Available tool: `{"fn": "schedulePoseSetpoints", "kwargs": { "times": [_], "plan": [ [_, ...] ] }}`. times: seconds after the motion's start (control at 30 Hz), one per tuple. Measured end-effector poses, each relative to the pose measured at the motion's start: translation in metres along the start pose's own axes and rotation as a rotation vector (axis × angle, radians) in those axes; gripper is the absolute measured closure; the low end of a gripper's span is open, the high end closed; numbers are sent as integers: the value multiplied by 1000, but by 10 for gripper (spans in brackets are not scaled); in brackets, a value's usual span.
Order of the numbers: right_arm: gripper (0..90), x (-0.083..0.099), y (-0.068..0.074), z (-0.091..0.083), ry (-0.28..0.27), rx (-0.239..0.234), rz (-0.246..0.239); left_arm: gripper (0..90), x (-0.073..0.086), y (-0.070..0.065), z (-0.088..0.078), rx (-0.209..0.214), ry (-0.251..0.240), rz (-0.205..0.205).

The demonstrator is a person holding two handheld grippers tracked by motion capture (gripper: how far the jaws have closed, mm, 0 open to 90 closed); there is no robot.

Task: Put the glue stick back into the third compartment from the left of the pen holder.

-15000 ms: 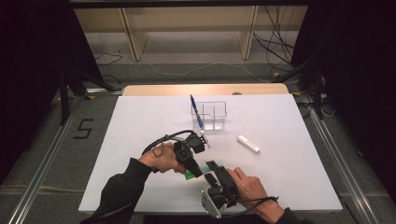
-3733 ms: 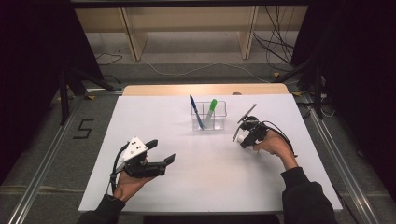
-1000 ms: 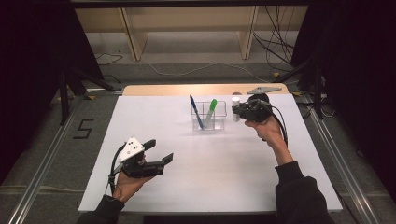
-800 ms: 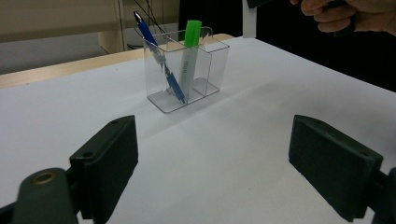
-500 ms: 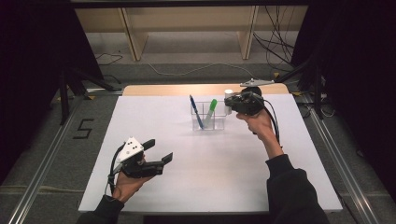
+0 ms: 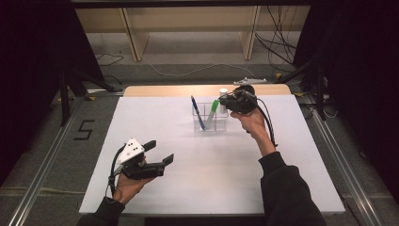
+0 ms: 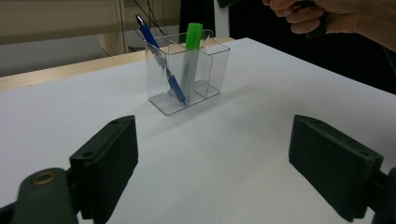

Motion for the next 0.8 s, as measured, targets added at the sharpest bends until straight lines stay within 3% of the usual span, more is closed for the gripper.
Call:
{"fn": "schedulePoseSetpoints", "kwargs": {
  "times": [0.8],
  "plan": [
    [686,5,-3,27,36,31,61,154,0,0,0,-2,-9,-6]
  ]
}}
Point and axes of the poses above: each handheld gripper's, and its own axes: z roughly forward along the jaws, x roughly out of its underside, y roughly to its left, the point moved 1 cm from there along z, roughly forward along the jaws, and after that the axes turned 12 degrees about y, right-handed, at the moved point
